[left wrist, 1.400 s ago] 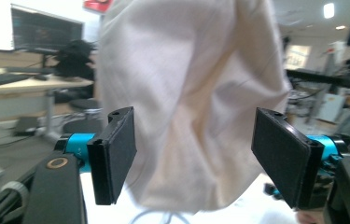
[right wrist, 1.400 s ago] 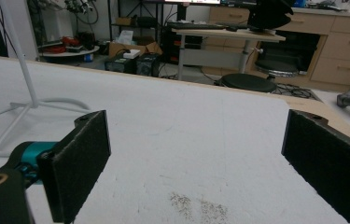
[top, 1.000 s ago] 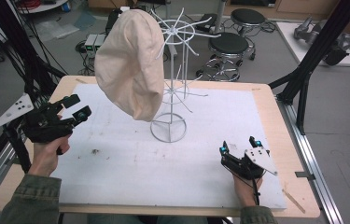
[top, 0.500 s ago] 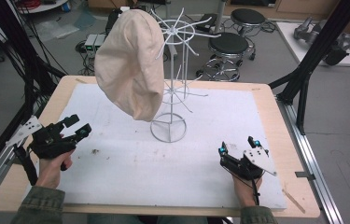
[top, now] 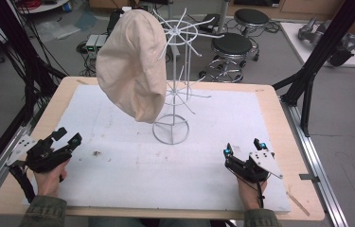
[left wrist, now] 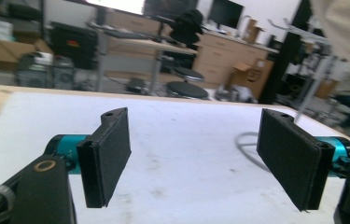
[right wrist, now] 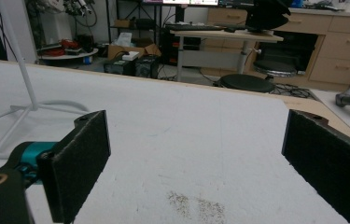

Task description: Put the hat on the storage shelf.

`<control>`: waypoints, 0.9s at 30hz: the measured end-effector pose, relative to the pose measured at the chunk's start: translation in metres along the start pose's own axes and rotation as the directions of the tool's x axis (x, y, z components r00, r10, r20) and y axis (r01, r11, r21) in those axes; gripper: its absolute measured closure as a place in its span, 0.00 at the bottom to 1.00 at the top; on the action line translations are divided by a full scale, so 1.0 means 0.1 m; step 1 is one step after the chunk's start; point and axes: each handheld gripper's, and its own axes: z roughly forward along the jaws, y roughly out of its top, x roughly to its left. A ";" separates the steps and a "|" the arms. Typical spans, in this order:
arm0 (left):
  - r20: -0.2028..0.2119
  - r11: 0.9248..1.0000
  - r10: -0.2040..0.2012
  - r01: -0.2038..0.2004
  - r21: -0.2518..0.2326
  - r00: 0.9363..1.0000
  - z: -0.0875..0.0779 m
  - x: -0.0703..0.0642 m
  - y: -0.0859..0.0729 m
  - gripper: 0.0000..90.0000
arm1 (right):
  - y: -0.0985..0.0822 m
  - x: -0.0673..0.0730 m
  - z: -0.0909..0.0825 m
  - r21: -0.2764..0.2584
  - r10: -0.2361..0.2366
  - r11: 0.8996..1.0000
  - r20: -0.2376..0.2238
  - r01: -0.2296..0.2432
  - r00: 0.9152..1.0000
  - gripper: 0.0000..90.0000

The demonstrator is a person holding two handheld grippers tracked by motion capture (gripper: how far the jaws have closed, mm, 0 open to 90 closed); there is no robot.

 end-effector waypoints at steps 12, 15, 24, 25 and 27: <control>-0.229 0.991 0.110 -0.126 -0.054 0.967 -0.17 0.03 -0.02 0.28 | -0.02 -0.11 -0.05 -0.006 0.094 0.996 0.034 -0.094 0.995 0.08; -0.231 0.991 0.114 -0.127 -0.042 0.966 -0.18 0.04 -0.05 0.28 | -0.03 -0.12 -0.06 -0.012 0.105 0.994 0.041 -0.104 0.994 0.08; -0.206 0.995 0.088 -0.097 -0.035 0.975 -0.18 0.05 -0.10 0.28 | -0.04 -0.12 -0.04 0.015 0.095 0.995 0.033 -0.095 0.995 0.08; -0.203 0.995 0.086 -0.095 -0.036 0.975 -0.18 0.05 -0.10 0.28 | -0.04 -0.12 -0.04 0.017 0.096 0.995 0.033 -0.096 0.995 0.08; -0.202 0.995 0.083 -0.094 -0.043 0.976 -0.18 0.06 -0.10 0.28 | -0.04 -0.12 -0.04 0.018 0.093 0.995 0.035 -0.094 0.995 0.08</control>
